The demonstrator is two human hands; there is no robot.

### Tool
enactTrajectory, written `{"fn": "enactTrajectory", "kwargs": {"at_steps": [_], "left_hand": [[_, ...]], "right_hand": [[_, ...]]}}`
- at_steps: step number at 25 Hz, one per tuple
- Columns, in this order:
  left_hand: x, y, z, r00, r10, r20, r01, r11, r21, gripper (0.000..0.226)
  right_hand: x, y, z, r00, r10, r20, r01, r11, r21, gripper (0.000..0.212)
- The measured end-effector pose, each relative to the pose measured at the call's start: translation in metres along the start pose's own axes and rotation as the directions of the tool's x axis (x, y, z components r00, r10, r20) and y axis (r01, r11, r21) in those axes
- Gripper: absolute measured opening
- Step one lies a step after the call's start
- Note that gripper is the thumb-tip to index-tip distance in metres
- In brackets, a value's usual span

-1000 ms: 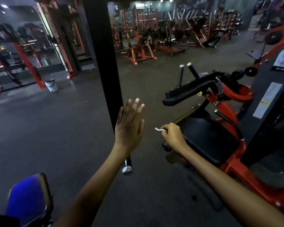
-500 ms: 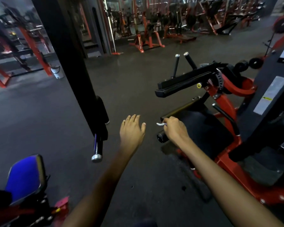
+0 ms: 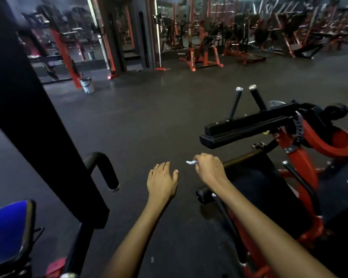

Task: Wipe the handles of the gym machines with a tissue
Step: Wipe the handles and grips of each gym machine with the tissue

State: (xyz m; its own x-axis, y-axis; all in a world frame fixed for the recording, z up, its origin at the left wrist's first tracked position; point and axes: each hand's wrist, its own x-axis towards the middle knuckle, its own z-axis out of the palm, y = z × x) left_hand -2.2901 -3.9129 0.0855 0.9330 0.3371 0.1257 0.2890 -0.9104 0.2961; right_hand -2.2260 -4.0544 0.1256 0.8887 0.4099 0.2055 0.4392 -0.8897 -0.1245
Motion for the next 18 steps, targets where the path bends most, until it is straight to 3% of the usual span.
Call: {"fn": "enactTrajectory", "kwargs": {"at_steps": [10,18], "left_hand": [[0.158,-0.034,0.004,0.964,-0.259,-0.060,0.257,0.965,-0.043,0.050],[0.287,-0.112,-0.007,0.837,-0.517,-0.180,0.523,0.852,-0.013,0.051]], "right_hand": [[0.205,-0.034,0.047,0.972,-0.234,0.037,0.229,0.968,0.105,0.026],[0.380,-0.119,0.101,0.865,-0.501,0.015,0.488,0.849,0.204,0.025]]}}
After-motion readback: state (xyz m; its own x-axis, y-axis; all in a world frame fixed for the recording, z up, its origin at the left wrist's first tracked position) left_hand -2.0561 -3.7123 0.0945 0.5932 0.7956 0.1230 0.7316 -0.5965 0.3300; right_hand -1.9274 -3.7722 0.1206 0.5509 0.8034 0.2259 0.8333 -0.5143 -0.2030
